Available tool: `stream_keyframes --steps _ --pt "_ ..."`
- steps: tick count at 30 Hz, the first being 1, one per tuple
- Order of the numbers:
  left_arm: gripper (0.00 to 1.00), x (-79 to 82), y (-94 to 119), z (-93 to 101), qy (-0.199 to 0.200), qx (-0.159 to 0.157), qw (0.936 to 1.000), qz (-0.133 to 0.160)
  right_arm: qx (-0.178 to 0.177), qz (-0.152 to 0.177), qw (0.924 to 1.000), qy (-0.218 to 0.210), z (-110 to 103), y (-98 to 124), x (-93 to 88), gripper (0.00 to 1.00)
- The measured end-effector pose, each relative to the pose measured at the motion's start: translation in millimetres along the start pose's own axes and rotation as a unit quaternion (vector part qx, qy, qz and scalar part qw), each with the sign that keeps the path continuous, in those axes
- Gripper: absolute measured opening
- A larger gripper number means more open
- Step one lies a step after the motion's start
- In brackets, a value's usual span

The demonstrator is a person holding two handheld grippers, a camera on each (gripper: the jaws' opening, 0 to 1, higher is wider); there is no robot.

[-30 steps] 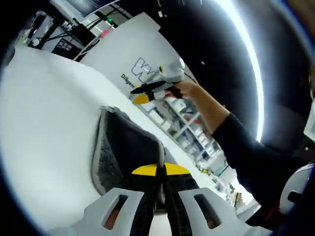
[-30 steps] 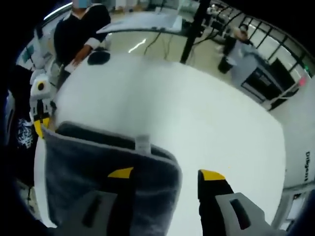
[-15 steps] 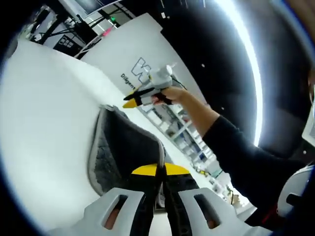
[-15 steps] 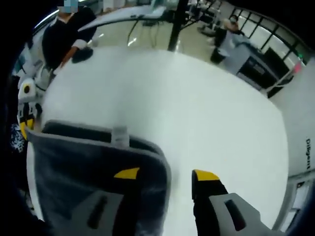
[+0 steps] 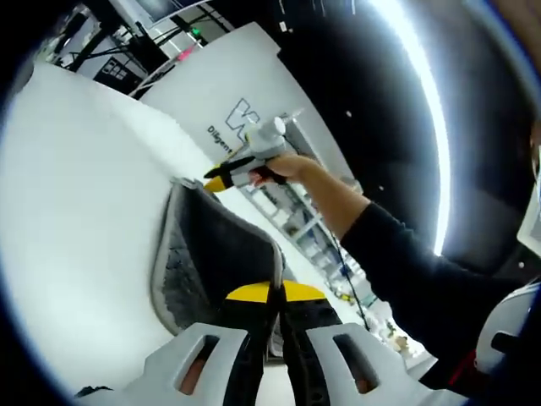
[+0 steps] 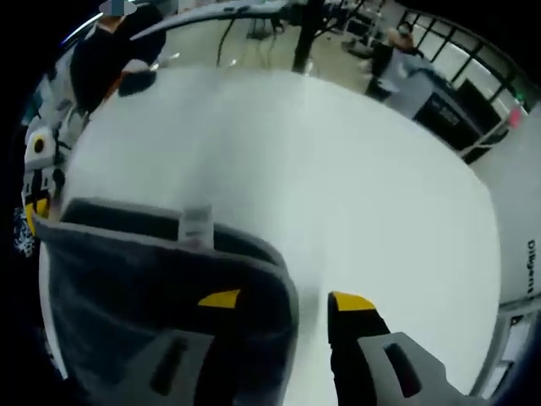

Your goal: Open the folded towel by lifting each exposed corner and separating the folded layers until the towel lies flat within the target outline without major curled edges

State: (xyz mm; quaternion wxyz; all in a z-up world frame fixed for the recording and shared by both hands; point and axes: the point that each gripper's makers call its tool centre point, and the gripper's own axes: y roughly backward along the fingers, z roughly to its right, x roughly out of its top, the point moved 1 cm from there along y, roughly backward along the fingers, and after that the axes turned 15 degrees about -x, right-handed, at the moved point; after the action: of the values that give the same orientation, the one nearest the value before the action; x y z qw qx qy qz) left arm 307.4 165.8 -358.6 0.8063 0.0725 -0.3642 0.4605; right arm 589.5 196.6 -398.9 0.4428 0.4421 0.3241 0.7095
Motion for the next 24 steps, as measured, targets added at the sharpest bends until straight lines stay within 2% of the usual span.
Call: stream_keyframes --steps 15,18,24 --pt "0.01 -4.4 0.0 -0.7 0.001 -0.002 1.0 -0.004 0.001 -0.003 0.9995 0.032 -6.6 -7.9 -0.3 0.27" --pt "0.01 -4.7 0.1 -0.9 0.001 -0.002 1.0 -0.004 0.011 -0.003 0.9994 0.032 -10.1 -7.4 -0.8 0.22" --pt "0.01 -6.6 0.0 -0.9 0.0 -0.003 1.0 -0.005 0.009 -0.004 0.9997 0.024 -10.3 -7.5 -2.2 0.21"
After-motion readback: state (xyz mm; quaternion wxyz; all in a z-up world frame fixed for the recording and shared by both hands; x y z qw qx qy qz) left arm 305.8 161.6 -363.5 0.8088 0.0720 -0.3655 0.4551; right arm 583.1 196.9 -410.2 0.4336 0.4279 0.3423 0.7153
